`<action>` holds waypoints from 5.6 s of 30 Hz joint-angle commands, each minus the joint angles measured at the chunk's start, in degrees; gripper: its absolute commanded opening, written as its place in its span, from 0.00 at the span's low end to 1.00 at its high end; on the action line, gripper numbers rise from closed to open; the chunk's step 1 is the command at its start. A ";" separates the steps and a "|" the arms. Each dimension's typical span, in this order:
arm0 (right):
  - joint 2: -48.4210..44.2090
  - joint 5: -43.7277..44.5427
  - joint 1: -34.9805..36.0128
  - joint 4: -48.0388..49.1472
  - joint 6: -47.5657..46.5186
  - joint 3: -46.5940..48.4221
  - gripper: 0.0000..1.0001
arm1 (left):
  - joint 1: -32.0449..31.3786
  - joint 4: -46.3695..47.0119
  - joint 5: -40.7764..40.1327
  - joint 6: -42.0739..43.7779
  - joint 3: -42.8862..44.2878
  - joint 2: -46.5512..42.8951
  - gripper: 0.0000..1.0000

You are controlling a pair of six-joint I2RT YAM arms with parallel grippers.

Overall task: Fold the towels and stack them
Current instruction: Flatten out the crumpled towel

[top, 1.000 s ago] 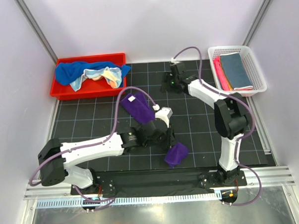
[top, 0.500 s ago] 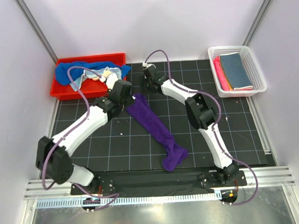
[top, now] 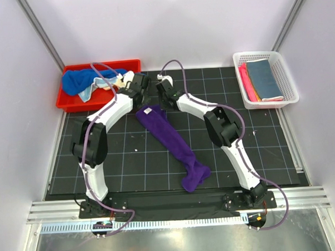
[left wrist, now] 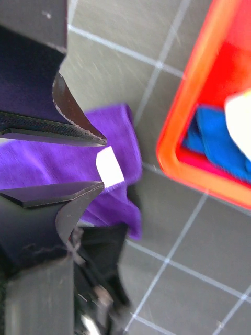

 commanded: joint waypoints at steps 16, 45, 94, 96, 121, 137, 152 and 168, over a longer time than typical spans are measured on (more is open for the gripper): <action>-22.61 10.32 -5.62 5.38 4.35 -28.43 0.01 | -3.96 -6.09 7.52 6.49 22.50 16.95 0.41; -25.95 0.47 -11.42 17.77 11.39 -41.52 0.01 | -10.91 -14.35 -0.04 16.25 46.94 36.73 0.53; -26.82 -2.26 -14.76 21.37 12.53 -44.87 0.01 | -11.26 -12.51 -3.74 16.16 49.76 36.65 0.17; -26.91 -2.52 -15.29 21.20 12.62 -44.87 0.01 | -10.30 -12.33 -3.03 15.99 49.76 35.77 0.12; -41.49 3.63 -17.84 11.53 3.57 -37.75 0.01 | -5.28 -3.29 1.00 19.32 23.40 5.99 0.00; -71.46 1.09 -12.66 5.04 -4.61 -37.23 0.01 | -5.20 7.80 19.89 23.28 1.42 -27.13 0.00; -85.53 -7.88 -11.77 -1.56 -4.00 -29.23 0.01 | -5.20 4.28 39.41 28.73 3.87 -45.97 0.00; -91.42 -14.74 -11.86 -5.34 -2.94 -17.72 0.01 | -5.20 4.37 49.96 27.68 13.10 -51.68 0.00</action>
